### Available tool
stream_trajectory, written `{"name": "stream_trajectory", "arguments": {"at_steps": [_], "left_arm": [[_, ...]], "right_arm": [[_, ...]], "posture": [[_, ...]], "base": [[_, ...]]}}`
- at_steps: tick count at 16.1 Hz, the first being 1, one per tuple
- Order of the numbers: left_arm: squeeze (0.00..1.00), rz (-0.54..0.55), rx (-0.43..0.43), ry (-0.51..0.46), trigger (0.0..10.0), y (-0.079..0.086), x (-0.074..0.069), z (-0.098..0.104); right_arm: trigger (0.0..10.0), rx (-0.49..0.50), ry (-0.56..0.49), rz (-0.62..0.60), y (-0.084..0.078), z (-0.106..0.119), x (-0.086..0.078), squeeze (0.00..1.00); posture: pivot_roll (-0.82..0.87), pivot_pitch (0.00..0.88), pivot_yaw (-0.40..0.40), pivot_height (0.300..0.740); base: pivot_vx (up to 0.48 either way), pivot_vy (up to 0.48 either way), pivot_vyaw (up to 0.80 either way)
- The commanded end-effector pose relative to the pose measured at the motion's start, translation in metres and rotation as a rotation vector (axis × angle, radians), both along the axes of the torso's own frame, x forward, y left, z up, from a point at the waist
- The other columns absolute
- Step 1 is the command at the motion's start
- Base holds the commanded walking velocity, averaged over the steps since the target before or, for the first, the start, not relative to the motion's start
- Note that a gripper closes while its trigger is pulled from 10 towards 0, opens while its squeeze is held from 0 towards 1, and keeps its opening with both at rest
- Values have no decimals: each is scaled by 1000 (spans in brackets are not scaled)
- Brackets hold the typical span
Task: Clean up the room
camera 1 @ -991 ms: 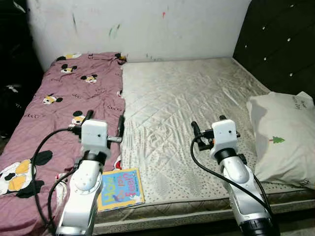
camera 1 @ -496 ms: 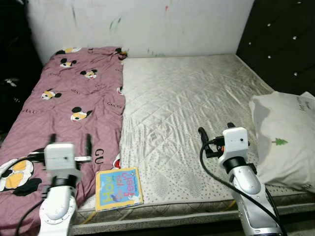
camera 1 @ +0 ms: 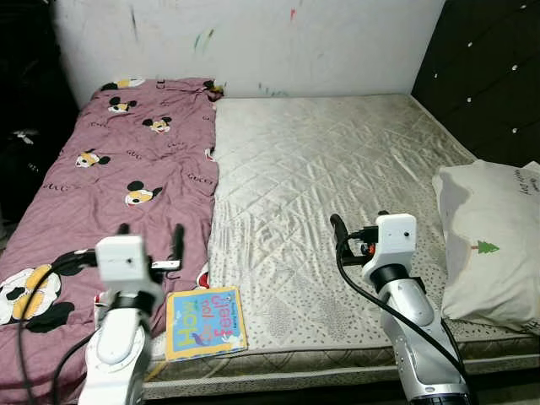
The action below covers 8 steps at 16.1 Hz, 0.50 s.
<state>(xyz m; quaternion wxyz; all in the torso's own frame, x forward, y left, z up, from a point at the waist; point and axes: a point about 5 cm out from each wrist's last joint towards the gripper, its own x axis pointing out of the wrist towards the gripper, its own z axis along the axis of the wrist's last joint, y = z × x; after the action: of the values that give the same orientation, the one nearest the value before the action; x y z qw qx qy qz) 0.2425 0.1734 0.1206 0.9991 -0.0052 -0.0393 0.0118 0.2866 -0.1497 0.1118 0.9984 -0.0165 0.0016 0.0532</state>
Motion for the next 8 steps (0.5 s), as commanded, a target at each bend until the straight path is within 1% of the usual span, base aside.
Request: {"name": "stream_trajectory", "arguments": {"at_steps": [1,3,6,8], "left_arm": [[0,-35,-13,-7,10000,-4,2,4],[0,-48,-18,5,10000,-8,1,3],[0,-26,-33,39,10000,-5,-2,-4],[0,-16,-23,49,10000,-4,-2,-7]], "right_arm": [[10000,5,-3,-11,-2,3,1,0],[10000,3,-1,-10,-2,3,1,0],[10000,-4,7,-10,-1,1,0,0],[10000,-21,36,-16,-2,-8,-2,0]], "posture": [[-45,0,-17,740],[-43,0,-18,740],[-40,0,-22,740],[-33,0,-30,740]], "base": [[0,0,0],[0,0,0],[0,0,0],[0,0,0]]}}
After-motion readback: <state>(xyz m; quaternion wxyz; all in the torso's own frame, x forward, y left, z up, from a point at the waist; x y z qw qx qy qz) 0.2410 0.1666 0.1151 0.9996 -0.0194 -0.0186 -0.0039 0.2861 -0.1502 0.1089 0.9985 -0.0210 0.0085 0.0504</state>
